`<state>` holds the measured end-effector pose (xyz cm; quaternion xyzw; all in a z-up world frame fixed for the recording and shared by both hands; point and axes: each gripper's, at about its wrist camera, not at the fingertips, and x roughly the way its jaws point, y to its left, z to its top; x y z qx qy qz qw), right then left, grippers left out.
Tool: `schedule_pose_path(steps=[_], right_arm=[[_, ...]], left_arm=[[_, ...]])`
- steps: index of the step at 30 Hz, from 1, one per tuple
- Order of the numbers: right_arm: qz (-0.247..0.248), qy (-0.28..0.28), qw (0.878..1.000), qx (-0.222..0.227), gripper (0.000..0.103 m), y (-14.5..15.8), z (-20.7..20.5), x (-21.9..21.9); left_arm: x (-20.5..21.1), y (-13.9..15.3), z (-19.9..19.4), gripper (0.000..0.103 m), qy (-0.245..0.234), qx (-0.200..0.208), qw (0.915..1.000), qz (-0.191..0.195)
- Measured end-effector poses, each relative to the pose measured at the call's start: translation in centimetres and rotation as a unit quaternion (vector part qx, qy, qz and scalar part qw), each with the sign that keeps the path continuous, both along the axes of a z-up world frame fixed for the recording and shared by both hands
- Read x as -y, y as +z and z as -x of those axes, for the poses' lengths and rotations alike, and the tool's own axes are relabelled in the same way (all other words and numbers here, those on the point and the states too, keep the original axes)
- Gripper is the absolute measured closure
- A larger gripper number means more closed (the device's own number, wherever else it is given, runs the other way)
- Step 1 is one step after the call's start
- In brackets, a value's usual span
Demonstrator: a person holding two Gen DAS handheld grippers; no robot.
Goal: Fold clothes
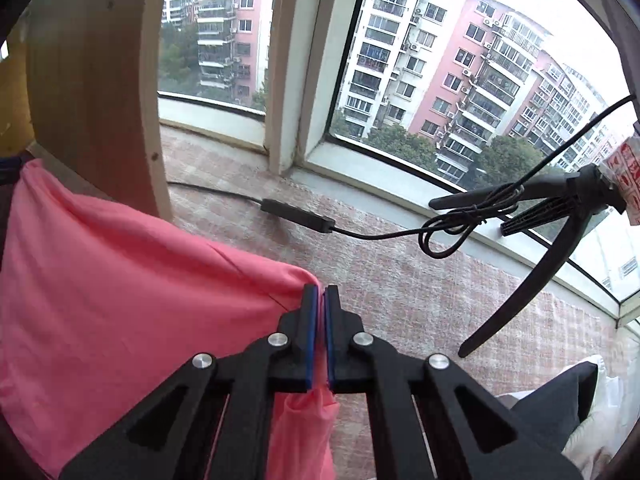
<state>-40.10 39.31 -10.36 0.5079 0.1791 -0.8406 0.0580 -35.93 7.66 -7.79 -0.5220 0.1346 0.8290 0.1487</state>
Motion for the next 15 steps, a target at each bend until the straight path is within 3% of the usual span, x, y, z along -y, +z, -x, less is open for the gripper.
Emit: schedule_pose_path(steps=[2, 5, 8, 13, 15], right_arm=[[-0.017, -0.037, 0.998, 0.047, 0.097, -2.0, 1.2, -0.8], [0.021, -0.038, 0.998, 0.044, 0.092, -0.1, -0.7, -1.8], [0.072, -0.035, 0.996, 0.041, 0.067, 2.0, -3.0, -2.8], [0.127, -0.038, 0.990, 0.045, 0.066, 4.0, -8.4, -3.4], [0.149, -0.032, 0.987, 0.043, 0.066, 4.5, -10.1, -2.8]], left_arm=[[1.1, 0.7, -0.5, 0.067, 0.007, -0.002, 0.9999, -0.014], [2.7, 1.8, -2.7, 0.062, -0.004, -0.002, 0.9985, -0.055], [2.7, 0.0, -4.5, 0.057, -0.005, 0.031, 0.9979, -0.056], [3.1, -3.3, -7.1, 0.058, 0.003, 0.082, 0.9942, -0.069], [2.0, -4.0, -7.1, 0.065, 0.002, 0.083, 0.9940, -0.071]])
